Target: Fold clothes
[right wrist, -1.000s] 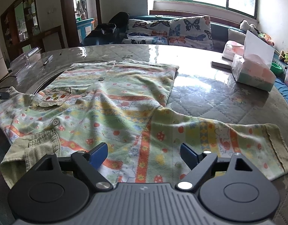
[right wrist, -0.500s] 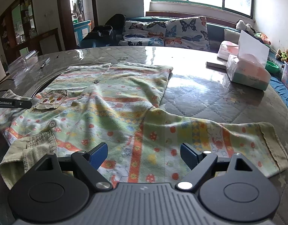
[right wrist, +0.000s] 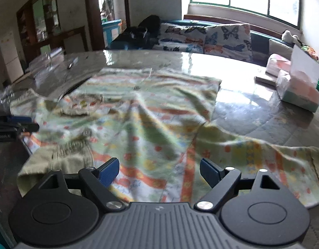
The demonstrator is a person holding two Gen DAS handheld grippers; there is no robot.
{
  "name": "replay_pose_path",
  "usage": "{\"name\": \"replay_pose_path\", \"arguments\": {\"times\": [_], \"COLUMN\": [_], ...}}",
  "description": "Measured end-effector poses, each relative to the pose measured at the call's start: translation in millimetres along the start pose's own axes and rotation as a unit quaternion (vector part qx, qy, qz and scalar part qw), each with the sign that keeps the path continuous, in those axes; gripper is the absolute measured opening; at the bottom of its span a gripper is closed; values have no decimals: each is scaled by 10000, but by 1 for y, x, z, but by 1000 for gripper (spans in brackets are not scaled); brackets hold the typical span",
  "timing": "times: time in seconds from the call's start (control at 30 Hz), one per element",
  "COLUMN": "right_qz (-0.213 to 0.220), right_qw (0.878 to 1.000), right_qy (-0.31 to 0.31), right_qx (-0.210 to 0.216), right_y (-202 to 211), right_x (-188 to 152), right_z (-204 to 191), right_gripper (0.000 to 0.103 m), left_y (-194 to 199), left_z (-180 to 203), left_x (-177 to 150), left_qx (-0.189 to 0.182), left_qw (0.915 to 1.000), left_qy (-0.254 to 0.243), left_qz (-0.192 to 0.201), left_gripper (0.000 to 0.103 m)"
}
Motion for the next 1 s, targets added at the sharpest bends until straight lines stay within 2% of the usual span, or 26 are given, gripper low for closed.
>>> {"name": "replay_pose_path", "arguments": {"times": [0.2, 0.27, 0.33, 0.43, 0.47, 0.7, 0.83, 1.0], "right_qz": [-9, 52, 115, 189, 211, 364, 407, 350], "right_qw": [9999, 9996, 9989, 9963, 9949, 9781, 9661, 9566], "right_qy": [-101, -231, -331, -600, -684, -1212, -1552, -1829], "right_qx": [-98, -170, -326, -590, -706, -1652, -2022, -2240], "right_y": [8, 14, 18, 23, 24, 38, 44, 45], "right_x": [-8, -8, -7, -10, -11, -22, -31, -43], "right_z": [10, 20, 31, 55, 63, 129, 164, 194], "right_gripper": [87, 87, 87, 87, 87, 87, 85, 76], "left_y": [2, 3, 3, 1, 0, -4, -7, -12], "left_z": [4, 8, 17, 33, 39, 72, 84, 93], "left_x": [13, 20, 27, 35, 37, 46, 49, 51], "left_qx": [-4, -98, -215, -407, -481, -861, -983, -1078], "left_qw": [10000, 9999, 9997, 9990, 9986, 9954, 9943, 9935], "left_qy": [43, 85, 78, -2, -41, -296, -331, -341], "left_qz": [8, 55, 106, 184, 207, 282, 259, 147], "left_gripper": [49, 62, 69, 89, 92, 102, 103, 103]}}
Point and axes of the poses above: each gripper's, at about its wrist camera, not at the fingertips, and y roughly against the way its jaws point, z to its right, x to its top, the point moved 3 cm from there along -y, roughly the way its jaws point, and after that the axes turned 1 degree about -z, right-handed, at the moved point
